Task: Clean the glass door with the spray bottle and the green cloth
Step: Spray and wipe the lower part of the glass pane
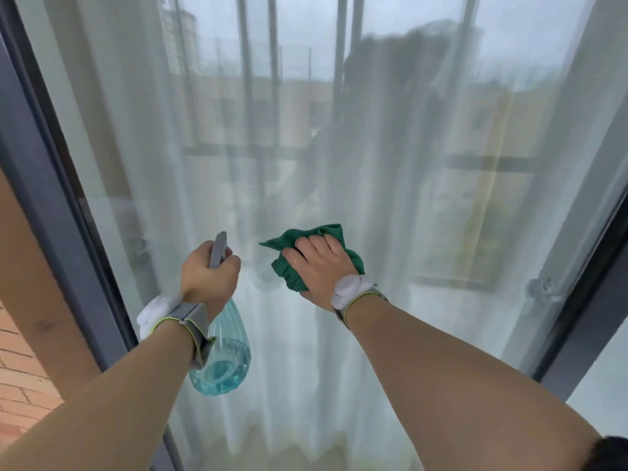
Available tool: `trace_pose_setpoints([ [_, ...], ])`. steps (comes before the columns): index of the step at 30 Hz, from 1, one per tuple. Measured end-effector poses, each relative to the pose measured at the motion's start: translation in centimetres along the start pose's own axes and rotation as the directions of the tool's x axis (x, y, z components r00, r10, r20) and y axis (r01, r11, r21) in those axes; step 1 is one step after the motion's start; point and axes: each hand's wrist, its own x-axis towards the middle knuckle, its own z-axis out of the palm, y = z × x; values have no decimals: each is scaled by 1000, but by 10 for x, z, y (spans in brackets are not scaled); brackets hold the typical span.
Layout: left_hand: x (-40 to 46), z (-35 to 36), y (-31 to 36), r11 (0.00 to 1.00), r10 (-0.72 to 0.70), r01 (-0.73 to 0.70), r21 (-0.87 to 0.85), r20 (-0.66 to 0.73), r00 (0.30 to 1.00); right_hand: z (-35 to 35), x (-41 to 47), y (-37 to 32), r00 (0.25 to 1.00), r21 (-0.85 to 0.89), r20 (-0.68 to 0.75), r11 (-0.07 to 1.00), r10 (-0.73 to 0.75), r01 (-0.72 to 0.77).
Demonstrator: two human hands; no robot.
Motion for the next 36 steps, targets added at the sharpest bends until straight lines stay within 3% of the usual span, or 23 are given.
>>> trace_pose_setpoints([
  [3,-3,15,6,999,37,-37,-3,19,999,-7,-18,9,977,10,-81,981,196,-196],
  [6,-15,38,13,996,84,-84,-6,115,990,-9,-60,31,946,-25,-64,948,317,-319],
  [11,-43,69,12,994,82,-62,-86,249,965,-3,-130,50,893,-106,2,888,450,-447],
  [16,-67,93,5,997,50,-29,-65,355,933,-6,-127,38,841,-142,85,842,534,-521],
  [18,-77,102,8,997,64,-45,-58,383,922,-10,-130,36,853,-104,192,874,486,-475],
  [20,-92,110,11,996,87,-67,-64,389,917,-14,-150,32,827,-23,398,906,397,-424],
  [22,-105,114,14,994,110,-93,-60,419,901,-12,-173,18,696,65,578,826,427,-560],
  [24,-121,122,21,992,128,-111,-64,446,886,-14,-200,10,484,73,662,593,572,-802],
  [26,-142,138,33,991,137,-119,-68,480,866,-16,-221,11,146,64,771,152,620,-986],
  [27,-146,142,36,990,142,-130,-60,505,851,-12,-225,10,-23,64,814,-129,581,-990],
  [28,-156,152,42,988,151,-149,-47,528,836,-6,-236,16,-126,106,843,-392,523,-914],
  [30,-174,170,55,983,169,-183,-33,564,808,-14,-248,26,-287,109,888,-770,359,-628],
  [31,-185,179,63,980,176,-197,-27,580,795,-25,-250,30,-321,81,914,-888,247,-452],
  [32,-194,188,70,979,178,-205,-21,591,787,-34,-252,37,-302,73,939,-952,166,-296],
  [34,-203,201,77,980,170,-201,-14,588,790,-33,-255,47,-247,93,963,-993,108,-73],
  [36,-211,215,87,987,143,-159,-19,557,818,-34,-262,56,-236,91,968,-995,82,27],
])
